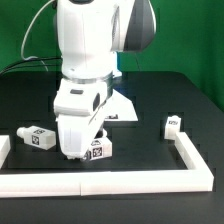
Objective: Assemble one leg
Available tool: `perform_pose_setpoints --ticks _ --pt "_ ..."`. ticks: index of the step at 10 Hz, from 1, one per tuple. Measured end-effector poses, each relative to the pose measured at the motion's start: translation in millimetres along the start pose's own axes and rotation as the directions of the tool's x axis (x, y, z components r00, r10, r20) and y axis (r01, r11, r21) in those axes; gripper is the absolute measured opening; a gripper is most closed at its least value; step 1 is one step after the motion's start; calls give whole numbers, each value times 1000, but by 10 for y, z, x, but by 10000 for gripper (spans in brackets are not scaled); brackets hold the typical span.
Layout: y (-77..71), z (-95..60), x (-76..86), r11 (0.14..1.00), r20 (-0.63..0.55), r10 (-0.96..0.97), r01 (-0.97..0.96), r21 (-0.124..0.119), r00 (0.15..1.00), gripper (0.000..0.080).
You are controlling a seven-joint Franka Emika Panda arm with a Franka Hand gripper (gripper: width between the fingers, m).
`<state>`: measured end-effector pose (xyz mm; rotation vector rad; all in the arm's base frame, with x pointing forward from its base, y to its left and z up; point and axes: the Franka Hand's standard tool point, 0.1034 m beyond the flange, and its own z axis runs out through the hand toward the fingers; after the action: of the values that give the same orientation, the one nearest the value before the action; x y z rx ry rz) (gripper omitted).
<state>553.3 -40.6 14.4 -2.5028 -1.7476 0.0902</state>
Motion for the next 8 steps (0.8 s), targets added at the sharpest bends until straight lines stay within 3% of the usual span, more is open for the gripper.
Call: perform_pose_setpoints --ticks 2,4,6,8 --pt "-2 4 -1 1000 0 0 0 1 1000 638" --pt "-4 9 -2 1000 0 0 0 1 1000 285" --pt "0 8 -8 1000 0 0 0 1 1000 284" --pt "69 1 -233 999 2 -50 50 -6 999 284"
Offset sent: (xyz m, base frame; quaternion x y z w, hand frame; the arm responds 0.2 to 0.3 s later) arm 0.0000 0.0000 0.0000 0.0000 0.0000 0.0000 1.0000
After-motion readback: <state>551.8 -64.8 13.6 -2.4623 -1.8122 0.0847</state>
